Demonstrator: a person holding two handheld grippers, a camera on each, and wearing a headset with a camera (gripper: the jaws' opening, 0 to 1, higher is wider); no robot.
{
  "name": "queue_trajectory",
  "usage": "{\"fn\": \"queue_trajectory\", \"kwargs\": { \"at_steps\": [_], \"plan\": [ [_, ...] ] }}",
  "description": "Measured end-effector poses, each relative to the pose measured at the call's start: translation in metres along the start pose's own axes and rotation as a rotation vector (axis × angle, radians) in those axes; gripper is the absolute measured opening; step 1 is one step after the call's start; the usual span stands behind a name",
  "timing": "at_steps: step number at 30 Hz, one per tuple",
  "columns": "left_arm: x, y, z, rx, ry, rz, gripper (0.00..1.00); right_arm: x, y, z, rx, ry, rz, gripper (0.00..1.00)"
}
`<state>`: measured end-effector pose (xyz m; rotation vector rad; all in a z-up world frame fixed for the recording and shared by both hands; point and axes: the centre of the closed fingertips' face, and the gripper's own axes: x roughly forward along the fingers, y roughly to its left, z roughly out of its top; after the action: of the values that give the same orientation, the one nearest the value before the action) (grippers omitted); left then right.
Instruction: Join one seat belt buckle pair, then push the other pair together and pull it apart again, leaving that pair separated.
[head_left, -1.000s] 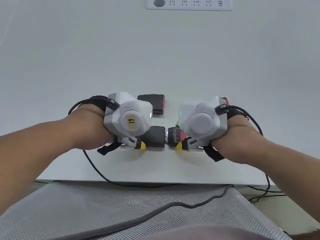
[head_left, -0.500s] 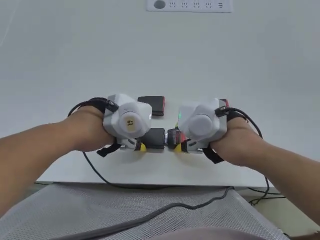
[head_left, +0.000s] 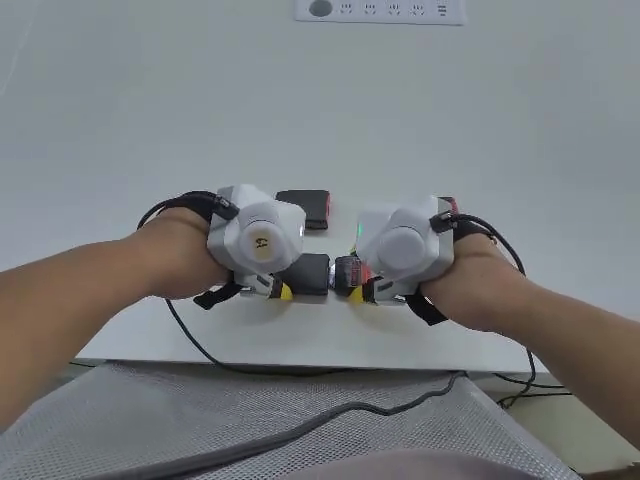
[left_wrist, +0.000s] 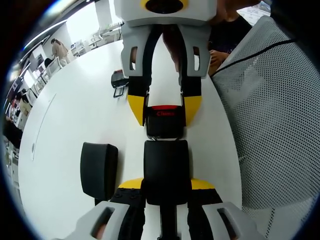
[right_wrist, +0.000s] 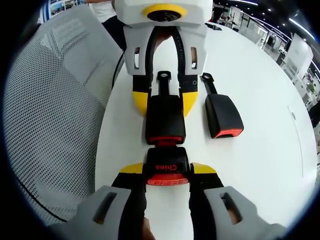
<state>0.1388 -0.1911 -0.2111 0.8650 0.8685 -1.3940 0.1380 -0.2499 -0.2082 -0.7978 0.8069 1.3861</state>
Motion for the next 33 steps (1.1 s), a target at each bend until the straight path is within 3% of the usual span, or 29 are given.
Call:
{"fn": "queue_trajectory", "kwargs": {
  "at_steps": [14,24,33],
  "plan": [
    [0.000,0.000,0.000,-0.001,-0.007,0.000,0.32,-0.008,-0.001,-0.011,-0.009,0.023,0.000,0.31],
    [0.001,-0.001,-0.001,-0.010,-0.003,0.008,0.32,-0.012,0.001,-0.015,-0.015,0.008,0.015,0.32],
    [0.000,-0.001,0.001,-0.015,-0.014,0.008,0.33,-0.020,0.000,-0.034,0.001,0.030,0.001,0.32]
  ]
}}
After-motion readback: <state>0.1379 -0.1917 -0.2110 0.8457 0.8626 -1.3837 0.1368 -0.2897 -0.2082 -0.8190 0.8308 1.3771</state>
